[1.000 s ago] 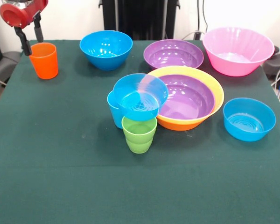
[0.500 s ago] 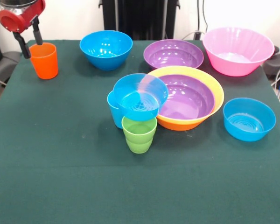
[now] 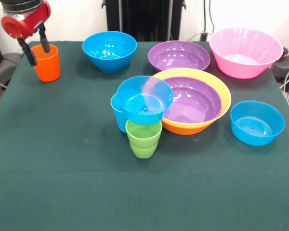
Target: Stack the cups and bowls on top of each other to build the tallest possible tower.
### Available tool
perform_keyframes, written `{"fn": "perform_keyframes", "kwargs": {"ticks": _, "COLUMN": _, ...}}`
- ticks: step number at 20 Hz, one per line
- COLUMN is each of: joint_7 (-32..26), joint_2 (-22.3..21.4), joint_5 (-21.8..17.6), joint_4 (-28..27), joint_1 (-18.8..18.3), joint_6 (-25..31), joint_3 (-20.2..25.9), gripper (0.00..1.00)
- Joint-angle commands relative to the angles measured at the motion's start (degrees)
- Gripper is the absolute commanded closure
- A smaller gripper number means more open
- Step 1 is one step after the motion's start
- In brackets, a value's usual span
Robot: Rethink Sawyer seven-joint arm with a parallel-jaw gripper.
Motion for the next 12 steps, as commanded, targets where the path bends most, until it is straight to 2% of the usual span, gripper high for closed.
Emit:
{"fn": "perform_keyframes", "kwargs": {"ticks": 1, "joint_7": 4.23, "joint_2": 1.05, "joint_5": -4.47, "joint_4": 0.47, "joint_1": 4.52, "joint_6": 2.72, "joint_3": 0.96, "gripper": 0.0}}
{"fn": "perform_keyframes", "kwargs": {"ticks": 7, "joint_7": 4.93, "joint_2": 1.34, "joint_5": -4.14, "joint_4": 0.66, "joint_1": 4.91, "joint_6": 2.27, "joint_3": 0.93, "gripper": 0.0}}
{"fn": "perform_keyframes", "kwargs": {"ticks": 12, "joint_7": 3.59, "joint_2": 1.8, "joint_5": -6.22, "joint_4": 0.86, "joint_1": 4.81, "joint_6": 1.94, "joint_3": -0.25, "gripper": 0.0}}
